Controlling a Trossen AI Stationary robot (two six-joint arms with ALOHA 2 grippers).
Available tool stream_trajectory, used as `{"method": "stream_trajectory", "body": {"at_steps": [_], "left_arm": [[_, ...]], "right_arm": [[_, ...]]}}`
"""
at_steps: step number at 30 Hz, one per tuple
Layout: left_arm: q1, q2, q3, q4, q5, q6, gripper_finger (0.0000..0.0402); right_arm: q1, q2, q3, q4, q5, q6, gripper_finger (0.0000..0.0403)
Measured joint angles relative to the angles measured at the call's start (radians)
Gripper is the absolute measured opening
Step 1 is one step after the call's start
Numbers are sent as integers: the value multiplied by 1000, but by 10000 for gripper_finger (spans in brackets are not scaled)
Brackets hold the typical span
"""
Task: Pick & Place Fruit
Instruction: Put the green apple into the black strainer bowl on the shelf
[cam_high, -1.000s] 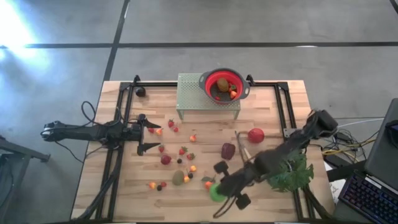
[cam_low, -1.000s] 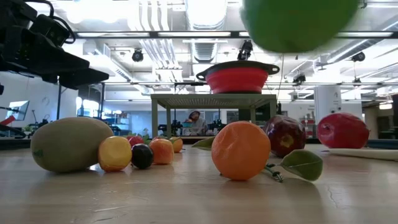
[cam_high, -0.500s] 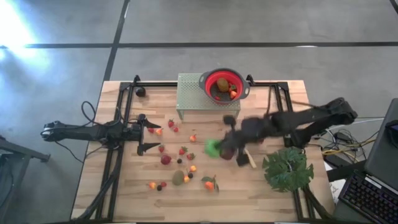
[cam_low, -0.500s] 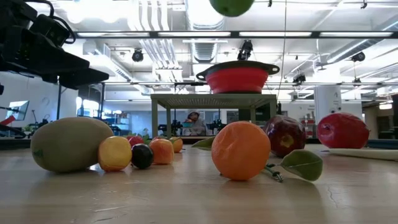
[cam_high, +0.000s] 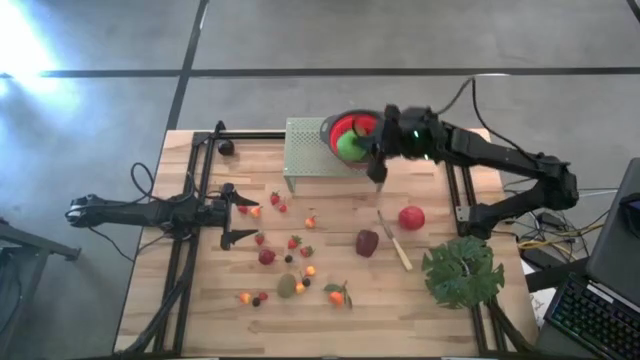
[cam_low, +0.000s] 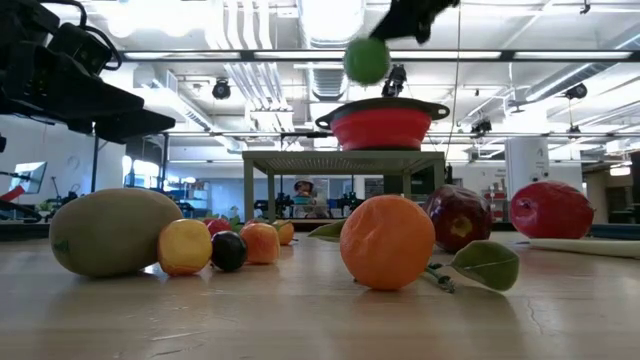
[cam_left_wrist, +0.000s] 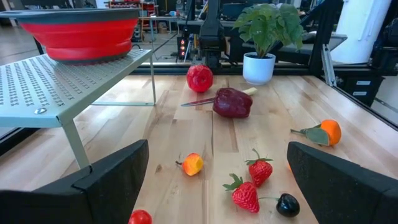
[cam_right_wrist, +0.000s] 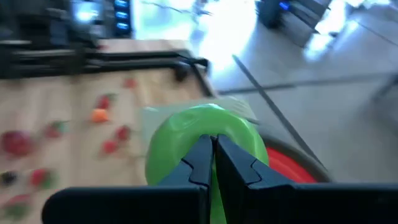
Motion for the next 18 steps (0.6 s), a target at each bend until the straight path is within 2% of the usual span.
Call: {"method": "stream_trajectory", "body": {"at_steps": [7,18], "left_arm": [[0,0,0,0,0,0,388],[0,0,0,1,0,0,388]], "right_arm": [[-163,77,0,52,-70,33,8],[-246,170,0,84,-78,22,8]]}}
